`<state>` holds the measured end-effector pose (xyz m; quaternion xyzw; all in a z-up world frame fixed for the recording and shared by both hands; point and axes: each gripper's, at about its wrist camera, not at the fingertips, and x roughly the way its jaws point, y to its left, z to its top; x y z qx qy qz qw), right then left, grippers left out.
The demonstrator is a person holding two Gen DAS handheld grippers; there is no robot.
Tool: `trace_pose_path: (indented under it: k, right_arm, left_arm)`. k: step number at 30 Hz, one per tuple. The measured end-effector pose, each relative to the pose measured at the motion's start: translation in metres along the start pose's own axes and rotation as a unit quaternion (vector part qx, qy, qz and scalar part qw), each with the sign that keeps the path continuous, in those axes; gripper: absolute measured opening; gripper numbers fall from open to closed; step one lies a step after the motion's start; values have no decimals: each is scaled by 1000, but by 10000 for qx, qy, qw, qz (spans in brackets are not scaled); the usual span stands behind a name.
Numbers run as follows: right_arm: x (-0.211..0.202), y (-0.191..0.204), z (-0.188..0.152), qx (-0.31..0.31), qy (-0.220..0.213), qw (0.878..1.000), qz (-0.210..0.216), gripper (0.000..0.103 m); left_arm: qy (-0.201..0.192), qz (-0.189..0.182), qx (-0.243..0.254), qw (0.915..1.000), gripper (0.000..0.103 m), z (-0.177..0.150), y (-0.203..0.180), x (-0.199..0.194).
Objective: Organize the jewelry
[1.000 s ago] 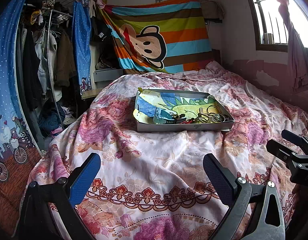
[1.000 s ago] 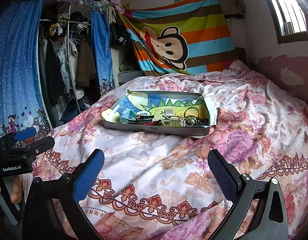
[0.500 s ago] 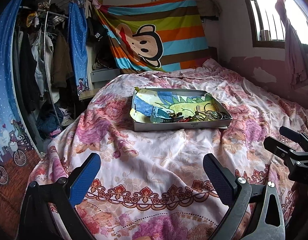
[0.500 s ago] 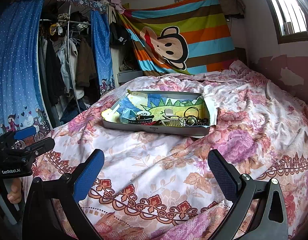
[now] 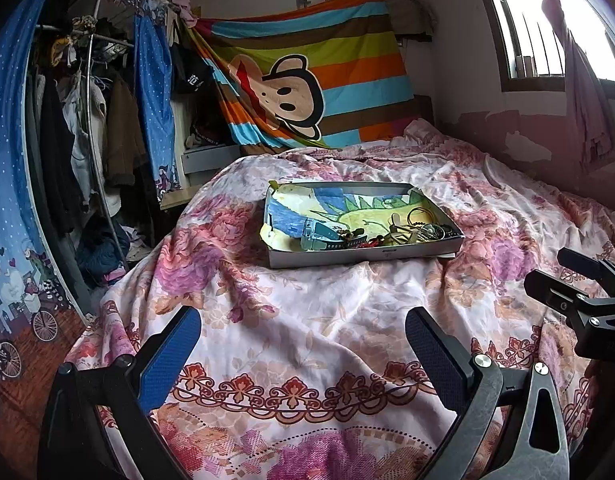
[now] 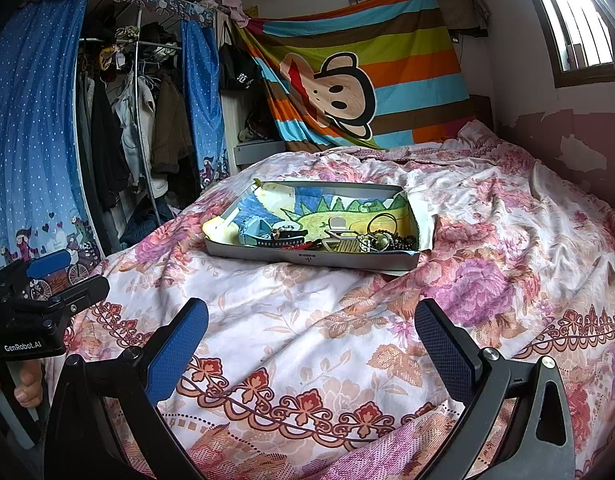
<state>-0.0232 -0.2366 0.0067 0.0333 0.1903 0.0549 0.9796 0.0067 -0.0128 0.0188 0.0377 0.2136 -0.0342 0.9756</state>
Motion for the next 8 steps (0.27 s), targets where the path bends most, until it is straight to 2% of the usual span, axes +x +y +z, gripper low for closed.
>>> trace_pose_path:
  k: [8]
  right_arm:
    - [0, -1, 1, 2, 7, 10000, -1, 101]
  left_arm:
    - [-3, -3, 6, 10000, 103, 0, -1, 0]
